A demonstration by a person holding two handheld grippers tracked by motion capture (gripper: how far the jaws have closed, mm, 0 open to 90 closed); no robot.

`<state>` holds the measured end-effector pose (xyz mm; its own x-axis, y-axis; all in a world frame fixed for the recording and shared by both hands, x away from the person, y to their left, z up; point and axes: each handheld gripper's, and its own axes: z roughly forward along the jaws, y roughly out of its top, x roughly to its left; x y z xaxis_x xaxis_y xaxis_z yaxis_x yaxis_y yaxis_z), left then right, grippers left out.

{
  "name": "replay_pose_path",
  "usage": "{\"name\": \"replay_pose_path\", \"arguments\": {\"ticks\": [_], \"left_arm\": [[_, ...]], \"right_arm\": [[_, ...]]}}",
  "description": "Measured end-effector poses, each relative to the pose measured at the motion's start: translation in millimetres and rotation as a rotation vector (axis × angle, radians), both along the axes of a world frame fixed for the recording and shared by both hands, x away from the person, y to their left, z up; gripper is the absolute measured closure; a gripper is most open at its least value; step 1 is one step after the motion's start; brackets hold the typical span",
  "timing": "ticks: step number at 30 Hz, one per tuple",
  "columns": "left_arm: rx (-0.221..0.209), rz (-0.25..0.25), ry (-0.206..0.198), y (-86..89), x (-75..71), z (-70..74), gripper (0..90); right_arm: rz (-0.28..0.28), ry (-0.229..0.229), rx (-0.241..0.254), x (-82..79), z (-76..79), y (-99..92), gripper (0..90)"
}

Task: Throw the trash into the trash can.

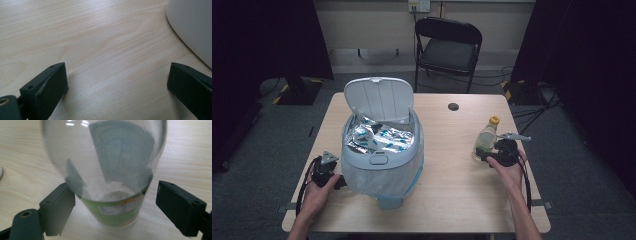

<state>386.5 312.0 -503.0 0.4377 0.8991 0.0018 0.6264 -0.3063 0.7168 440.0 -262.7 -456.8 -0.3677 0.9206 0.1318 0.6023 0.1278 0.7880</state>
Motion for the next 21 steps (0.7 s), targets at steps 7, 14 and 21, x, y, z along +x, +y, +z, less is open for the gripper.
{"name": "replay_pose_path", "arguments": {"ticks": [7, 14, 21], "left_arm": [[0.000, 0.000, 0.000, 0.0, 0.0, 0.0, 2.6], [-0.004, 0.000, 0.001, -0.3, 0.4, -0.2, 2.1], [-0.003, -0.001, 0.001, -0.2, 0.5, -0.2, 2.0]], "right_arm": [[0.026, 0.022, -0.007, 13.7, -12.2, 6.7, 16.4], [0.032, -0.001, -0.081, 13.5, -16.7, 13.0, 26.0], [0.062, -0.002, -0.083, 5.3, -14.4, 18.0, 27.3]]}}
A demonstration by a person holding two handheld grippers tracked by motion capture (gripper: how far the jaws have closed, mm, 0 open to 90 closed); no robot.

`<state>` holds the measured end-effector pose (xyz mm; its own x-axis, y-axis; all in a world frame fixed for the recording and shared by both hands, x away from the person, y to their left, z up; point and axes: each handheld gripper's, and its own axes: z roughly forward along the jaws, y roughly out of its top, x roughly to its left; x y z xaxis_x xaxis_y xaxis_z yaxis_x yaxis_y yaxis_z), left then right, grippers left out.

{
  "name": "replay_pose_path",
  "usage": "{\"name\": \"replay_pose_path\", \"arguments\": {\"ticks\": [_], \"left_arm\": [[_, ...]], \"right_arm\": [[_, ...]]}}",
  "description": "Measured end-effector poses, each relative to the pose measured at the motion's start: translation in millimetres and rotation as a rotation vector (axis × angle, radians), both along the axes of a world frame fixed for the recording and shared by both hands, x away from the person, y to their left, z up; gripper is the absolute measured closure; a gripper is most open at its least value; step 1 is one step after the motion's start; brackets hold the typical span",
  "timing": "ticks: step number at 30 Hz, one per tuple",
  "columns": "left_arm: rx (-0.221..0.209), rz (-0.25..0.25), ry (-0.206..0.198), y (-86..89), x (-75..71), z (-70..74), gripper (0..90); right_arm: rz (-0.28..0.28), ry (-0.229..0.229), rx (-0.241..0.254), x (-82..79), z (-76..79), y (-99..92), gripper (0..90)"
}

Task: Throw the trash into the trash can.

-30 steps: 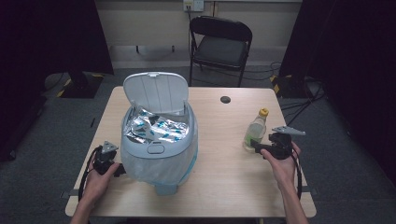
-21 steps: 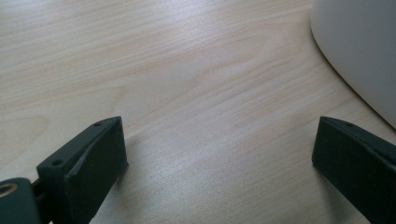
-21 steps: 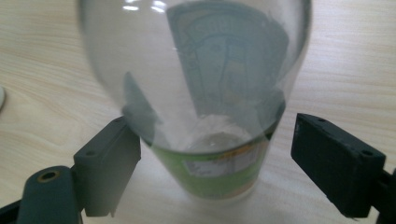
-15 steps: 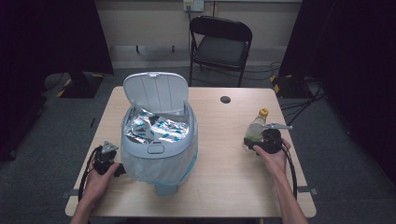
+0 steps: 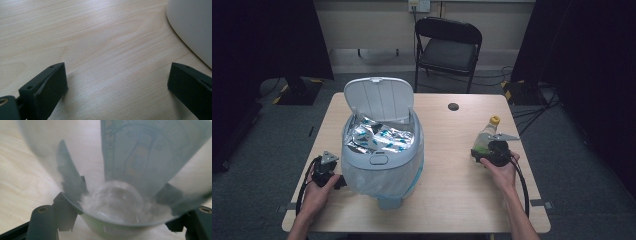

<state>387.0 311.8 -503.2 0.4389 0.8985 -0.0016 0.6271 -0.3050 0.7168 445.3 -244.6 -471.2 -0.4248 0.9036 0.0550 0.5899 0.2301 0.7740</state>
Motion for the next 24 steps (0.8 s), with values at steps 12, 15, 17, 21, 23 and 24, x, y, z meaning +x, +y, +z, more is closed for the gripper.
{"name": "replay_pose_path", "arguments": {"ticks": [12, 15, 17, 21, 23, 24], "left_arm": [[0.000, 0.000, 0.001, 0.0, 0.1, 0.0, 2.0], [0.005, 0.000, -0.001, 0.2, 0.6, 0.2, 1.7], [0.004, 0.001, -0.002, 0.0, 0.6, 0.1, 1.6], [0.003, 0.000, -0.001, 0.0, 0.7, 0.0, 1.5], [0.003, 0.000, -0.001, 0.0, 0.7, 0.0, 1.5], [0.003, 0.000, -0.001, 0.0, 0.7, 0.0, 1.5]], "right_arm": [[0.017, -0.023, -0.011, -8.1, -3.3, 16.4, 26.1], [0.017, -0.025, -0.026, -8.3, -2.2, 18.0, 27.0], [0.013, -0.027, -0.034, -8.1, -2.1, 18.6, 27.2], [-0.003, -0.019, -0.031, -8.2, -0.8, 19.8, 27.5], [-0.002, -0.016, -0.023, -8.4, -0.5, 19.8, 27.5], [-0.007, -0.032, -0.028, -9.6, 2.0, 20.2, 27.6]]}}
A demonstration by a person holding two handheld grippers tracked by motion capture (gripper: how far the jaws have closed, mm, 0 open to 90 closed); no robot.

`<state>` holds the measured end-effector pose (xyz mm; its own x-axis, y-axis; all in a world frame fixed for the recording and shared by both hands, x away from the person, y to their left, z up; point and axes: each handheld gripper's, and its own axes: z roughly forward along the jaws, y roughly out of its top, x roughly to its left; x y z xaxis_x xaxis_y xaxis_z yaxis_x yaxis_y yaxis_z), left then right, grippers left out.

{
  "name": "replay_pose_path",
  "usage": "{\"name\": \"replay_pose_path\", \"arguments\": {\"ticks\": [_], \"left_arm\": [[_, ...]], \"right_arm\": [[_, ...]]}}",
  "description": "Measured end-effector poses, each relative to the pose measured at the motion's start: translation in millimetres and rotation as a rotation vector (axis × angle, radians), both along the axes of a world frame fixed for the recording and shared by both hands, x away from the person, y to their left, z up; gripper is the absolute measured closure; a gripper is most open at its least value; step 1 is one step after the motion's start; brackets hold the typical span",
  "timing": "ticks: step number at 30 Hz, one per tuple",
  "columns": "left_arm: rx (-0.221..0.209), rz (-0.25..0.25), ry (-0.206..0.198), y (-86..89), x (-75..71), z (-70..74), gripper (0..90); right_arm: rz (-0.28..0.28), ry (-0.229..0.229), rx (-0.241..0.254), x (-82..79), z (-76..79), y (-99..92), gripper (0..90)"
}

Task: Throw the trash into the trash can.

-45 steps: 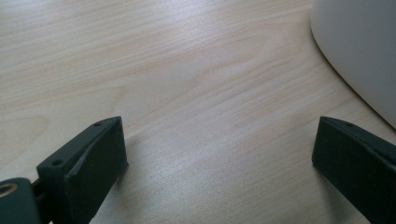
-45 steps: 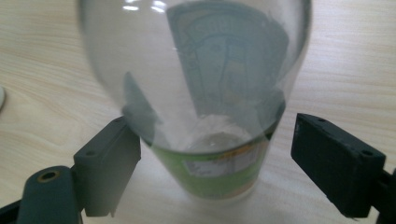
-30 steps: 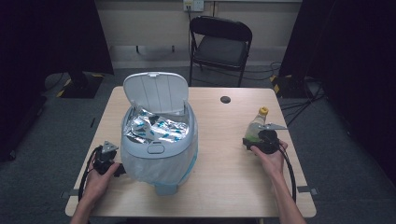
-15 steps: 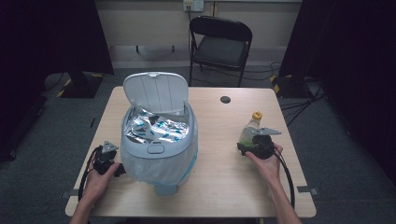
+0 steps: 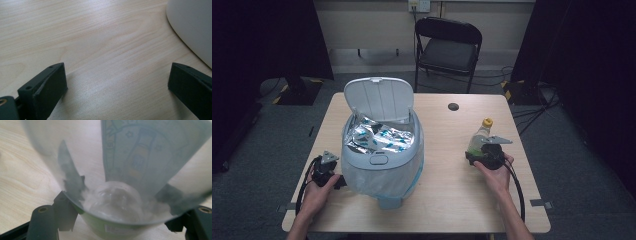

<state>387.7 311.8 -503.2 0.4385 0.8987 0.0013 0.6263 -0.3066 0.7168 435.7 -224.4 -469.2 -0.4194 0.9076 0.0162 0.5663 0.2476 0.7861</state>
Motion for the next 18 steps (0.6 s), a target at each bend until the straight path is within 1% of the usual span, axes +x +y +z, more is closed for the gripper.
{"name": "replay_pose_path", "arguments": {"ticks": [1, 3, 5, 8, 9, 13, 14, 18], "left_arm": [[0.000, 0.000, 0.000, 0.0, 0.0, 0.0, 1.5], [-0.008, 0.000, 0.003, -0.3, 0.0, -0.3, 1.5], [-0.008, 0.000, 0.003, -0.3, 0.0, -0.3, 1.4], [-0.006, 0.001, 0.003, -0.3, 0.1, -0.3, 1.4], [-0.006, 0.001, 0.003, -0.3, 0.1, -0.3, 1.3], [-0.009, -0.002, 0.005, -0.2, 0.4, -0.4, 0.9], [-0.010, -0.002, 0.005, -0.3, 0.6, -0.4, 0.7], [-0.010, -0.002, 0.005, -0.3, 0.6, -0.4, 0.6]], "right_arm": [[-0.006, -0.004, 0.000, -0.9, 2.5, 0.2, 27.6], [0.001, -0.017, 0.024, -2.5, 7.2, -0.5, 27.6], [0.004, -0.026, 0.029, -4.5, 10.8, -0.4, 27.6], [0.010, -0.033, 0.053, -7.5, 16.0, -0.3, 27.6], [0.010, -0.033, 0.053, -7.5, 16.0, -0.3, 27.6], [0.026, -0.051, 0.083, -13.0, 28.4, 2.7, 27.6], [0.032, -0.045, 0.093, -14.0, 32.6, 4.4, 27.6], [0.068, -0.072, 0.101, -18.3, 45.8, 12.4, 27.6]]}}
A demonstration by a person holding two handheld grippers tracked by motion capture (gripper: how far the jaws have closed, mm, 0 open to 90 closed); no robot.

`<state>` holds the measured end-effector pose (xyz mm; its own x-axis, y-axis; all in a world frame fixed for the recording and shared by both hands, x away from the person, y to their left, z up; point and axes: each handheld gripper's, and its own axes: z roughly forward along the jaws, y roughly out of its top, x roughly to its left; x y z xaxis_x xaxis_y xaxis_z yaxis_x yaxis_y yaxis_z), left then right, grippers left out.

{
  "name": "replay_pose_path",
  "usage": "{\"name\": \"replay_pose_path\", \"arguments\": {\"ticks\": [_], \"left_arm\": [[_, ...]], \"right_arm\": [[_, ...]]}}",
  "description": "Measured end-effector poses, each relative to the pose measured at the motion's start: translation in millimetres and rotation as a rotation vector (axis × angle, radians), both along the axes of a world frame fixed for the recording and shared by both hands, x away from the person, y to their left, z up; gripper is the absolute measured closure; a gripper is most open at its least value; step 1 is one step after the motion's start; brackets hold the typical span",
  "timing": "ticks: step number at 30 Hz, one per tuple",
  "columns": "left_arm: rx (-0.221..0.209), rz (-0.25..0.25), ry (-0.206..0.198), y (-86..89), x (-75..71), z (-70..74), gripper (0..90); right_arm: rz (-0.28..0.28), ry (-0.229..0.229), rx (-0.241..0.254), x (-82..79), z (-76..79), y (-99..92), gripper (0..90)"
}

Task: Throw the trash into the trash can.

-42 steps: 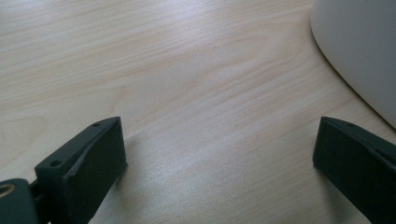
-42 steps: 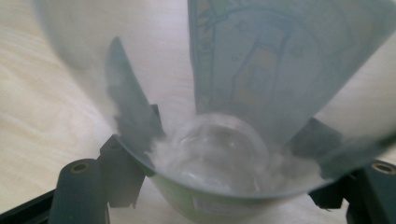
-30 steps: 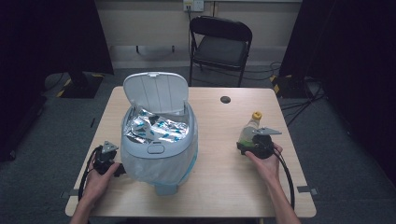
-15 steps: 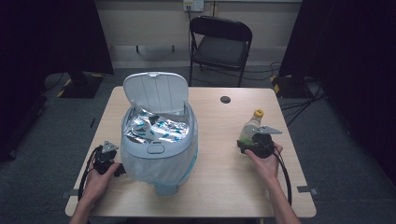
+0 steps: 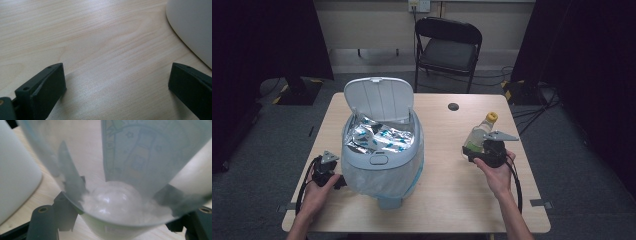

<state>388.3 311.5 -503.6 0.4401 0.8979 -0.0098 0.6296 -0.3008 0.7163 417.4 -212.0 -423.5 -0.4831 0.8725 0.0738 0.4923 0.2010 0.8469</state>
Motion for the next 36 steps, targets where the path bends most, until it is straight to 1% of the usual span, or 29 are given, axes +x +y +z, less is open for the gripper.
{"name": "replay_pose_path", "arguments": {"ticks": [4, 6, 8, 9, 11, 12, 13, 15, 16, 19, 20, 21, 22, 23, 24, 27, 30, 31, 34, 36], "left_arm": [[0.000, 0.000, 0.000, 0.0, 0.0, 0.0, 0.6], [0.001, 0.000, 0.000, 0.0, 0.0, 0.0, 0.6], [0.001, 0.000, 0.000, 0.0, -0.1, 0.0, 0.6], [0.001, 0.000, 0.000, 0.0, -0.1, 0.0, 0.6], [0.001, 0.000, 0.000, -0.1, -0.1, 0.0, 0.6], [0.001, 0.000, 0.000, -0.1, -0.1, 0.0, 0.6], [0.005, 0.003, -0.001, -0.3, -0.3, 0.1, 0.7], [0.005, 0.004, -0.001, -0.4, -0.3, 0.1, 0.6], [0.005, 0.004, -0.002, -0.4, -0.3, 0.0, 0.7], [0.005, 0.004, -0.002, -0.4, -0.3, 0.1, 0.7], [0.006, 0.004, 0.000, -0.3, -0.3, 0.2, 0.7], [0.006, 0.004, 0.000, -0.3, -0.3, 0.2, 0.7], [0.005, 0.004, -0.001, -0.4, -0.3, 0.1, 0.7], [0.005, 0.004, -0.002, -0.4, -0.3, 0.1, 0.6], [0.005, 0.004, 0.000, -0.3, -0.3, 0.2, 0.6], [0.005, 0.004, 0.000, -0.3, -0.3, 0.2, 0.7], [0.006, 0.004, 0.000, -0.3, -0.4, 0.2, 0.7], [0.005, 0.005, -0.001, -0.4, -0.4, 0.1, 0.7], [0.005, 0.007, -0.001, -0.5, -0.6, 0.1, 0.7], [0.004, 0.009, -0.002, -0.6, -0.7, 0.0, 0.7]], "right_arm": [[0.034, -0.010, 0.030, -5.0, 10.1, 7.2, 27.6], [0.046, -0.022, 0.034, -9.0, 17.0, 10.5, 27.6], [0.057, -0.034, 0.042, -12.5, 23.6, 12.0, 27.5], [0.060, -0.032, 0.055, -14.4, 27.1, 12.3, 27.5], [0.073, -0.042, 0.070, -17.6, 33.7, 12.5, 27.6], [0.073, -0.042, 0.070, -17.6, 33.7, 12.5, 27.6], [0.081, -0.055, 0.083, -23.5, 41.0, 12.9, 27.5], [0.086, -0.059, 0.084, -25.7, 43.0, 13.2, 27.5], [0.099, -0.062, 0.085, -29.2, 46.8, 14.6, 27.5], [0.109, -0.069, 0.091, -31.0, 50.6, 16.0, 27.6], [0.121, -0.079, 0.104, -32.6, 55.1, 17.8, 27.5], [0.121, -0.079, 0.104, -32.6, 55.1, 17.8, 27.5], [0.126, -0.103, 0.106, -34.5, 58.7, 19.1, 27.5], [0.130, -0.116, 0.105, -35.2, 59.8, 19.3, 27.5], [0.141, -0.134, 0.107, -38.0, 64.1, 21.0, 27.5], [0.156, -0.151, 0.119, -42.6, 72.4, 23.9, 27.5], [0.179, -0.160, 0.135, -47.1, 83.9, 27.3, 27.6], [0.185, -0.174, 0.136, -48.5, 88.3, 28.4, 27.5], [0.202, -0.194, 0.150, -52.4, 98.3, 31.6, 27.6], [0.230, -0.194, 0.169, -52.9, 103.6, 33.0, 27.6]]}}
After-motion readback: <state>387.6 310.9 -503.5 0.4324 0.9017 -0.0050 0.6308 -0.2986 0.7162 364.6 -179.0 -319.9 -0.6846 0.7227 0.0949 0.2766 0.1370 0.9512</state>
